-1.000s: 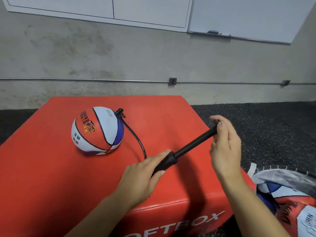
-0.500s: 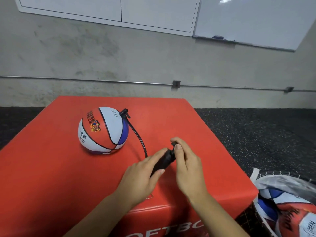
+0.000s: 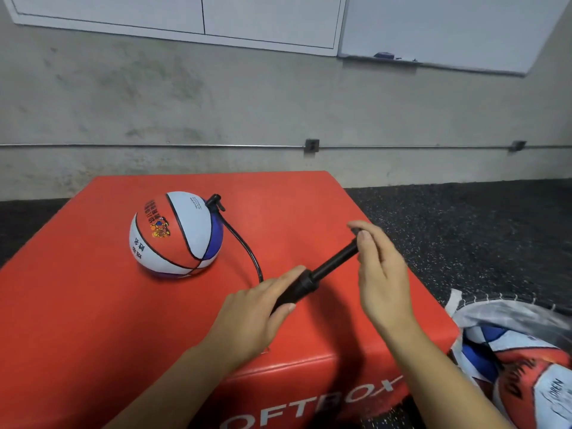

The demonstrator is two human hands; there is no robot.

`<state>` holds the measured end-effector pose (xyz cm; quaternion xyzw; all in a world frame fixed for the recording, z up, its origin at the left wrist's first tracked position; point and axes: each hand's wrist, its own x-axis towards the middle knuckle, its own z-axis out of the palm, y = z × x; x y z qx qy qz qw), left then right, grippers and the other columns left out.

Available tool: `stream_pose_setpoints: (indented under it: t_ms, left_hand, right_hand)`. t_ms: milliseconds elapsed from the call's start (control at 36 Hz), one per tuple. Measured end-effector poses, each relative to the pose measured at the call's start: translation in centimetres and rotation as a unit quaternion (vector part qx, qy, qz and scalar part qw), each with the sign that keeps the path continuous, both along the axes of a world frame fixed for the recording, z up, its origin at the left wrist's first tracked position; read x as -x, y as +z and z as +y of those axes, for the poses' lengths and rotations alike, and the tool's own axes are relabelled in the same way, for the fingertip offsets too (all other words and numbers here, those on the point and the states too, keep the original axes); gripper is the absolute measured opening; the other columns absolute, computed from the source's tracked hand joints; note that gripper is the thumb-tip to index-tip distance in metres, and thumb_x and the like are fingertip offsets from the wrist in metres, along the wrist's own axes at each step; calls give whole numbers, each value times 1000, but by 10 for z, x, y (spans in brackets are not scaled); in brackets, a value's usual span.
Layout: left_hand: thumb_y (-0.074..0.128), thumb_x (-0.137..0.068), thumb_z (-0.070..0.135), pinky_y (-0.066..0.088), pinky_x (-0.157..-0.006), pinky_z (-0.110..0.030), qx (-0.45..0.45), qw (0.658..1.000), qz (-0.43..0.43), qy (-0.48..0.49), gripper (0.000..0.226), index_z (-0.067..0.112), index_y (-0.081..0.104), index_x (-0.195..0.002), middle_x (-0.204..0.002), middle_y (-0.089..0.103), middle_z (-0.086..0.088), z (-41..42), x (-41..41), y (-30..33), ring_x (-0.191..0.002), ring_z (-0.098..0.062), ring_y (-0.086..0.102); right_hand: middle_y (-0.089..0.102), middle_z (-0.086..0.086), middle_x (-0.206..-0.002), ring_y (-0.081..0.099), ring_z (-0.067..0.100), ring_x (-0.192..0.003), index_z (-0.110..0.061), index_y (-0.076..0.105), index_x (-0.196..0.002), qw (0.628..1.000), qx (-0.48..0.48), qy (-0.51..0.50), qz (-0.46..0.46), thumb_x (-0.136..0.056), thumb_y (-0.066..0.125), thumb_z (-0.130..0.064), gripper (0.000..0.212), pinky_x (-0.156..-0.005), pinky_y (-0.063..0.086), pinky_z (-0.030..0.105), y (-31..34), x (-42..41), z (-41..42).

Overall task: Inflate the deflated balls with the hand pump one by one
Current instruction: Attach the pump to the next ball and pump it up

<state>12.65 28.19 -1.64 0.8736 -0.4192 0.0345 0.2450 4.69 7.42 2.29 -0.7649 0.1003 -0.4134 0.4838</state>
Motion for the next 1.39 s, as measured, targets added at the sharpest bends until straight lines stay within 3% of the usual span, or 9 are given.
stream_pose_setpoints:
  t_ms: [56, 167, 472, 556, 639, 917, 1056, 1250, 1389]
  left_hand:
    - [50, -106, 45, 51, -90, -38, -7, 1000, 2, -2, 67, 61, 8, -156, -140, 59, 23, -1, 1, 1, -112, -13, 66]
    - [48, -107, 46, 51, -89, -35, -17, 1000, 5, -9, 66, 60, 9, -158, -136, 60, 22, -4, 3, 2, -108, -10, 66]
    - [50, -106, 44, 51, -90, -37, 2, 1000, 21, -8, 66, 60, 8, -155, -139, 60, 22, 2, 1, -1, -113, -12, 65]
    - [52, -105, 43, 52, -89, -39, 19, 999, 28, -7, 67, 62, 10, -154, -139, 60, 22, 6, -2, -3, -114, -14, 65]
    - [50, -103, 44, 53, -91, -41, 34, 999, 35, -8, 66, 62, 11, -153, -144, 58, 21, 10, -3, -3, -119, -18, 65]
    - [54, -100, 43, 56, -91, -44, 79, 994, 71, 11, 66, 59, 19, -153, -141, 62, 21, 19, -7, -2, -122, -18, 66]
    - [57, -102, 39, 55, -91, -43, 71, 995, 64, 9, 67, 59, 18, -153, -143, 58, 26, 18, -8, 1, -123, -14, 65]
    - [50, -99, 48, 55, -92, -44, 49, 998, 50, -3, 65, 62, 14, -151, -143, 60, 21, 15, -5, 2, -123, -18, 65]
    - [53, -104, 44, 52, -93, -40, 26, 999, 28, -8, 66, 63, 11, -153, -142, 59, 24, 12, -2, 4, -120, -15, 64]
  right_hand:
    - [61, -25, -81, 53, -4, -79, -29, 71, -120, 999, -40, -14, -29, -104, 45, -45, 34, -74, 40, 27, 5, 2, -18]
    - [54, -26, -69, 44, -5, -67, -26, 71, -117, 993, -88, -26, -68, -104, 45, -43, 33, -66, 33, 26, 15, 12, -38]
    - [54, -24, -67, 45, -2, -69, -29, 69, -119, 998, -48, -27, -37, -105, 40, -47, 37, -72, 37, 31, 2, -1, -5]
    - [66, -30, -84, 61, -5, -86, -23, 71, -119, 1000, -8, -23, -20, -107, 41, -35, 35, -88, 48, 28, 2, -5, 16]
    - [68, -32, -112, 64, -6, -111, -25, 71, -120, 1000, 15, -11, -4, -107, 41, -33, 33, -97, 44, 15, -1, -12, 35]
    - [68, -25, -105, 68, 6, -98, -41, 60, -120, 993, 94, 15, 64, -106, 35, -46, 29, -87, 54, 41, -22, -29, 73]
    - [70, -22, -101, 69, 8, -97, -37, 66, -117, 995, 75, 18, 61, -107, 40, -40, 28, -87, 53, 40, -21, -28, 71]
    - [72, -24, -107, 69, 3, -103, -31, 70, -120, 997, 43, 40, 59, -105, 47, -36, 28, -89, 51, 24, -17, -16, 61]
    - [73, -21, -113, 68, -1, -108, -28, 71, -122, 1000, 10, 19, 5, -105, 47, -35, 30, -95, 49, 25, -4, -7, 37]
